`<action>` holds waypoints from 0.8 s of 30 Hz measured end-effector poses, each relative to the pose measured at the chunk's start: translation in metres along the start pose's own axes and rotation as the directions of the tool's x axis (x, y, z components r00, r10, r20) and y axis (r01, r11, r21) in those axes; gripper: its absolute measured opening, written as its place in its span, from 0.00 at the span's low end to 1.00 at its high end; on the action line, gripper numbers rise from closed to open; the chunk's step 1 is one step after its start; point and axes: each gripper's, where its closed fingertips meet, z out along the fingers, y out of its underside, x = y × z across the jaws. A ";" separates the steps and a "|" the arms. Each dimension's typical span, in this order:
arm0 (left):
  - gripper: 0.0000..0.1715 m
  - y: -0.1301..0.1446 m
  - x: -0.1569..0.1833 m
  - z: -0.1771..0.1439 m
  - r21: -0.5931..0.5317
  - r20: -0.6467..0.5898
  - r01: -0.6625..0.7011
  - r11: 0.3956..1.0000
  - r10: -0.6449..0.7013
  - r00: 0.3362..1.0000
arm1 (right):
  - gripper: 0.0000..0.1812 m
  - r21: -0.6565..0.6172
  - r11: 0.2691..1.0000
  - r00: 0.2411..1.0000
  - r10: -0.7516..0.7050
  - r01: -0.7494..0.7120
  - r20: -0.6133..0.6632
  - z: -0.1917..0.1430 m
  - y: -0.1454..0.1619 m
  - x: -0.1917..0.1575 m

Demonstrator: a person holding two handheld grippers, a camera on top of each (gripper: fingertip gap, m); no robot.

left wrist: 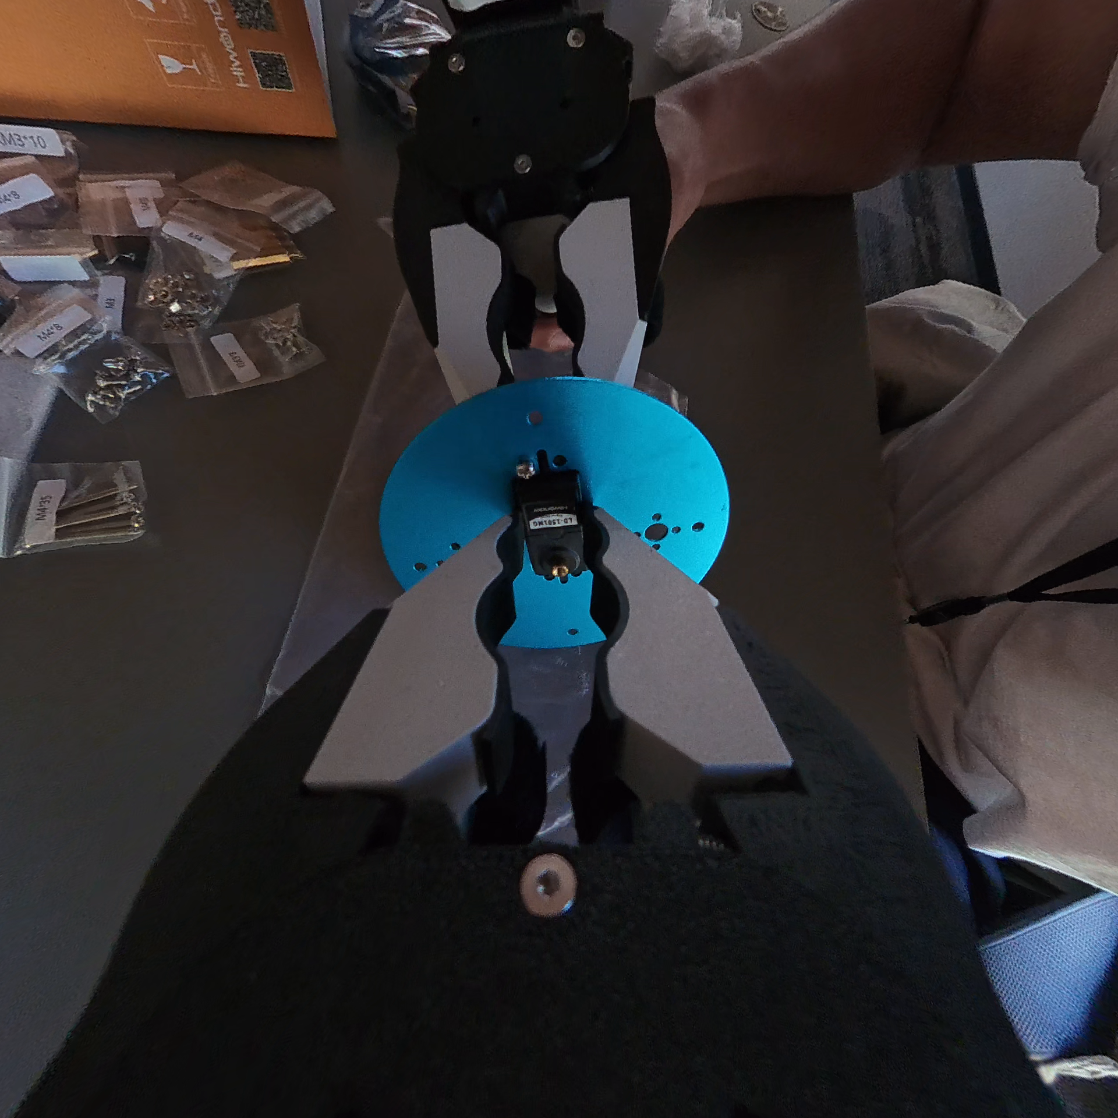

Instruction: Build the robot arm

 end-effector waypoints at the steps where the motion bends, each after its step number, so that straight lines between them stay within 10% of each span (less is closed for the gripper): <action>1: 0.11 0.001 -0.001 0.001 0.006 -0.004 -0.002 1.000 0.002 1.000 | 0.13 -0.005 1.000 1.000 0.002 -0.002 -0.004 0.000 0.001 0.002; 24: 0.11 0.014 -0.014 -0.010 0.166 0.037 -0.121 0.979 0.117 0.992 | 0.11 -0.133 0.972 0.969 -0.210 0.193 -0.127 0.007 -0.003 0.016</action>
